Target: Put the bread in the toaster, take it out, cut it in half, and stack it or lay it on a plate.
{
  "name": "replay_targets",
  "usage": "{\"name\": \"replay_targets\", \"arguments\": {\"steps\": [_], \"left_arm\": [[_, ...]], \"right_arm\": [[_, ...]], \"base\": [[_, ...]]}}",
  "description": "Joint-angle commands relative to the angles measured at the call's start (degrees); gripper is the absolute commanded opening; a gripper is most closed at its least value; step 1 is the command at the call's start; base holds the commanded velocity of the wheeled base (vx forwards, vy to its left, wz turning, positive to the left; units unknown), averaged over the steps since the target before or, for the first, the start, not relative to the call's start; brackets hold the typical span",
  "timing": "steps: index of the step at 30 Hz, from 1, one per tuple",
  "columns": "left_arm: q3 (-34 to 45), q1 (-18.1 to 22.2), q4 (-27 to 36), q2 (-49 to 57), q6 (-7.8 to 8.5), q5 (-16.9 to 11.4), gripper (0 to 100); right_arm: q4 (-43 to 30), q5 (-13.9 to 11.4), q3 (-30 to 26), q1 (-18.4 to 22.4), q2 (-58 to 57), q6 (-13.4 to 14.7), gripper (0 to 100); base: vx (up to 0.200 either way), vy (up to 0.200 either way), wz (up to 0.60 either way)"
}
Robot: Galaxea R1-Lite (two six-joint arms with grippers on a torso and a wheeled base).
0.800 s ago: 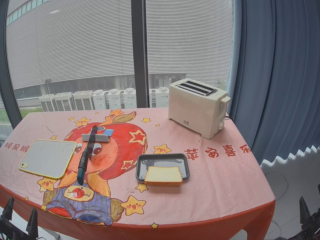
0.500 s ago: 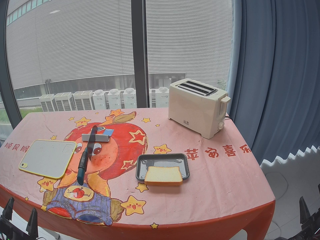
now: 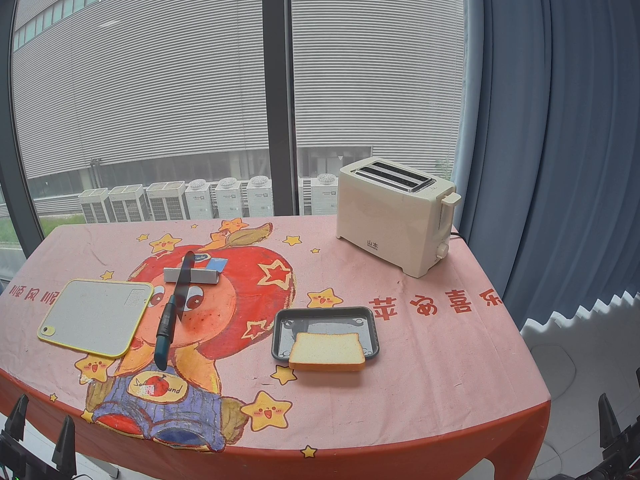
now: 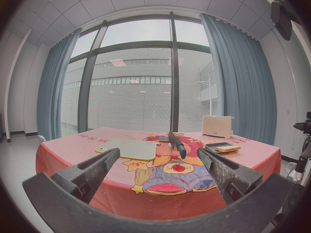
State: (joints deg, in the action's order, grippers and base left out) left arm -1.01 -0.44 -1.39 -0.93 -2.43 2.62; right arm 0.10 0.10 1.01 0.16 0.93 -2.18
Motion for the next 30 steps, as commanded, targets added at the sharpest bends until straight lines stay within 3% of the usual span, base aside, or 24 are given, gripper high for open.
{"name": "replay_targets", "arguments": {"steps": [1, 8, 13, 30], "left_arm": [[0.84, 0.0, -0.02, 0.57, -0.04, 0.02, 100], [0.84, 0.0, -0.02, 0.57, -0.04, 0.02, 100], [0.84, 0.0, -0.02, 0.57, -0.04, 0.02, 100], [0.84, 0.0, -0.02, 0.57, -0.04, 0.02, 100]], "right_arm": [[-0.01, -0.1, -1.01, 0.02, -0.93, -0.1, 100], [0.34, -0.36, -1.01, 0.02, -0.93, -0.37, 100], [10.36, -0.45, -1.01, 0.02, -0.93, -2.21, 100], [10.1, -0.54, -1.01, 0.02, -0.93, -3.88, 100]], "base": [[0.0, 0.0, 0.0], [0.0, 0.0, 0.0], [0.0, 0.0, 0.0], [0.0, 0.0, 0.0]]}}
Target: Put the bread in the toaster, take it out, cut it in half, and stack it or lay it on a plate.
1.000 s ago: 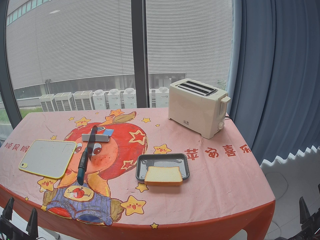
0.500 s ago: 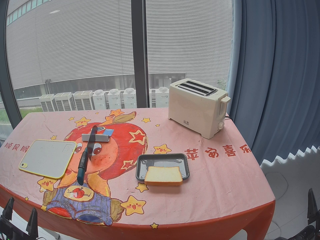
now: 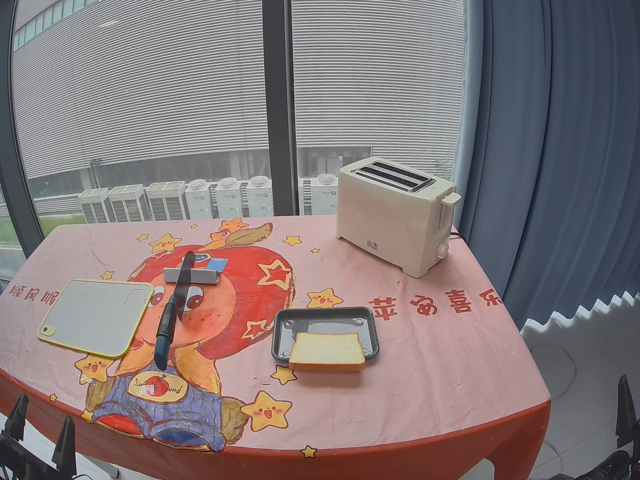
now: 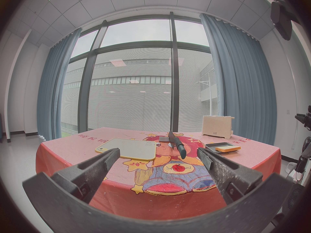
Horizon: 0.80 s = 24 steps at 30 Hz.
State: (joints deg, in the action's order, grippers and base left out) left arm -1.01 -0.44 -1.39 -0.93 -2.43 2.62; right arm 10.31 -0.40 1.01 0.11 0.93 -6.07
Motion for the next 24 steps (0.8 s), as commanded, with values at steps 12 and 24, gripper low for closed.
{"name": "replay_targets", "arguments": {"steps": [12, 24], "left_arm": [[0.84, 0.0, -0.02, 0.57, -0.04, 0.02, 100], [0.84, 0.0, -0.02, 0.57, -0.04, 0.02, 100]], "right_arm": [[-5.3, -2.15, -1.01, 0.07, -0.93, 5.98, 100], [-5.39, -3.64, -0.92, 0.07, -0.93, 20.75, 100]], "base": [[0.0, 0.0, 0.0], [0.0, 0.0, 0.0]]}}
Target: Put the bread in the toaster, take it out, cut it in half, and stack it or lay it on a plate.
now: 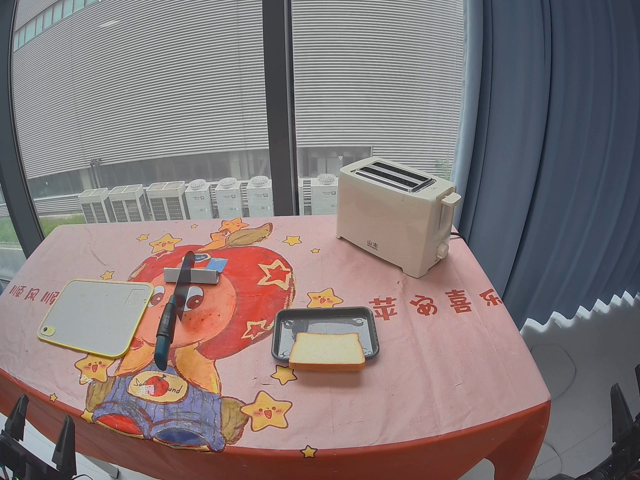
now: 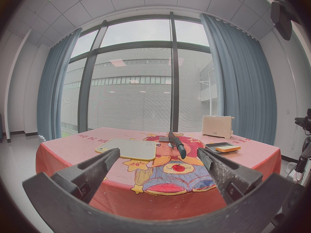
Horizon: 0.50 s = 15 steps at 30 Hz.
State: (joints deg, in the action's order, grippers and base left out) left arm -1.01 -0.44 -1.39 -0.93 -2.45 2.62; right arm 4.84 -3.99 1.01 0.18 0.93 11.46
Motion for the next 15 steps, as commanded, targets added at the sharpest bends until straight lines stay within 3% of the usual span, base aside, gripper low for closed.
{"name": "replay_targets", "arguments": {"steps": [1, 4, 5, 9, 10, 11, 12, 15], "left_arm": [[0.84, 0.0, -0.02, 0.57, -0.01, 0.02, 100], [0.84, 0.0, -0.02, 0.57, -0.01, 0.02, 100], [0.84, 0.0, -0.02, 0.57, -0.01, 0.02, 100], [0.84, 0.0, -0.02, 0.57, -0.01, 0.02, 100], [0.84, 0.0, -0.02, 0.57, -0.01, 0.02, 100], [0.84, 0.0, -0.02, 0.57, -0.01, 0.02, 100], [0.84, 0.0, -0.02, 0.57, -0.01, 0.02, 100], [0.84, 0.0, -0.02, 0.57, -0.01, 0.02, 100]], "right_arm": [[0.17, -0.06, -0.92, -0.01, -0.93, 5.06, 100], [0.79, 0.03, -0.92, -0.01, -0.93, 10.95, 100], [0.79, 0.03, -0.92, -0.01, -0.93, 10.95, 100], [0.79, 0.21, -0.92, -0.01, -0.93, 22.82, 100], [0.87, 0.21, -0.92, -0.01, -0.93, 24.66, 100], [0.87, 0.21, -0.92, -0.01, -0.93, 24.66, 100], [0.96, 0.21, -0.92, -0.01, -0.93, 28.71, 100], [0.87, 0.21, -0.92, -0.01, -0.93, 33.98, 100]], "base": [[0.0, 0.0, 0.0], [0.0, 0.0, 0.0], [0.0, 0.0, 0.0], [0.0, 0.0, 0.0], [0.0, 0.0, 0.0], [0.0, 0.0, 0.0], [0.0, 0.0, 0.0], [0.0, 0.0, 0.0]]}}
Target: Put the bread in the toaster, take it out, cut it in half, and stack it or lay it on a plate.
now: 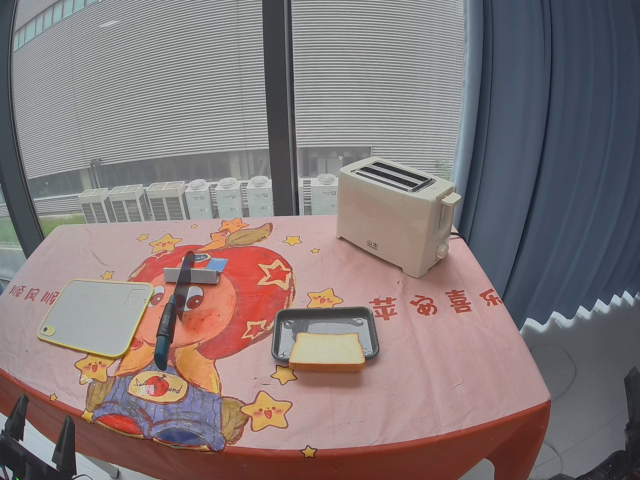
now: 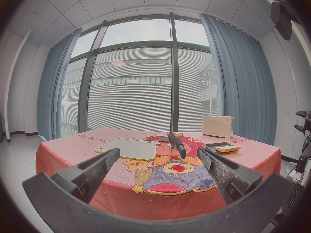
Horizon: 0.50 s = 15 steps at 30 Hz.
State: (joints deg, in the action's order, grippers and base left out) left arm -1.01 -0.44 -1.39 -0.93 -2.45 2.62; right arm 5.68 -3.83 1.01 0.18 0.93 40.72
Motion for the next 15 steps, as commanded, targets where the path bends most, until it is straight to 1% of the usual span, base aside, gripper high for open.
{"name": "replay_targets", "arguments": {"steps": [1, 2, 3, 6, 7, 8, 9, 11, 12, 14, 15], "left_arm": [[0.84, 0.0, -0.02, 0.57, -0.01, 0.02, 100], [0.84, 0.0, -0.02, 0.57, -0.01, 0.02, 100], [0.84, 0.0, -0.02, 0.57, -0.01, 0.02, 100], [0.84, 0.0, -0.02, 0.57, -0.01, 0.02, 100], [0.84, 0.0, -0.02, 0.57, -0.01, 0.02, 100], [0.84, 0.0, -0.02, 0.57, -0.01, 0.02, 100], [0.84, 0.0, -0.02, 0.57, -0.01, 0.02, 100], [0.84, 0.0, -0.02, 0.57, -0.01, 0.02, 100], [0.84, 0.0, -0.02, 0.57, -0.01, 0.02, 100], [0.84, 0.0, -0.02, 0.57, -0.01, 0.02, 100], [0.84, 0.0, -0.02, 0.57, -0.01, 0.02, 100]], "right_arm": [[0.03, 0.05, -0.92, -0.01, -0.93, 6.04, 100], [0.03, 0.05, -0.92, -0.01, -0.93, 6.04, 100], [0.03, -0.04, -0.92, -0.01, -0.93, 9.82, 100], [-0.67, -0.22, -0.92, -0.01, -0.93, 15.45, 100], [-0.76, -0.22, -0.92, -0.01, -0.93, 16.5, 100], [-0.93, -0.3, -0.92, -0.01, -0.93, 18.96, 100], [-0.93, -0.3, -0.92, -0.01, -0.93, 20.81, 100], [-0.93, -0.3, -0.92, -0.01, -0.93, 23.8, 100], [-0.93, -0.3, -0.92, -0.01, -0.93, 24.76, 100], [-0.93, -0.39, -0.92, -0.01, -0.93, 28.63, 100], [-0.93, -0.48, -0.92, -0.01, -0.93, 29.07, 100]], "base": [[0.0, 0.0, 0.0], [0.0, 0.0, 0.0], [0.0, 0.0, 0.0], [0.0, 0.0, 0.0], [0.0, 0.0, 0.0], [0.0, 0.0, 0.0], [0.0, 0.0, 0.0], [0.0, 0.0, 0.0], [0.0, 0.0, 0.0], [0.0, 0.0, 0.0], [0.0, 0.0, 0.0]]}}
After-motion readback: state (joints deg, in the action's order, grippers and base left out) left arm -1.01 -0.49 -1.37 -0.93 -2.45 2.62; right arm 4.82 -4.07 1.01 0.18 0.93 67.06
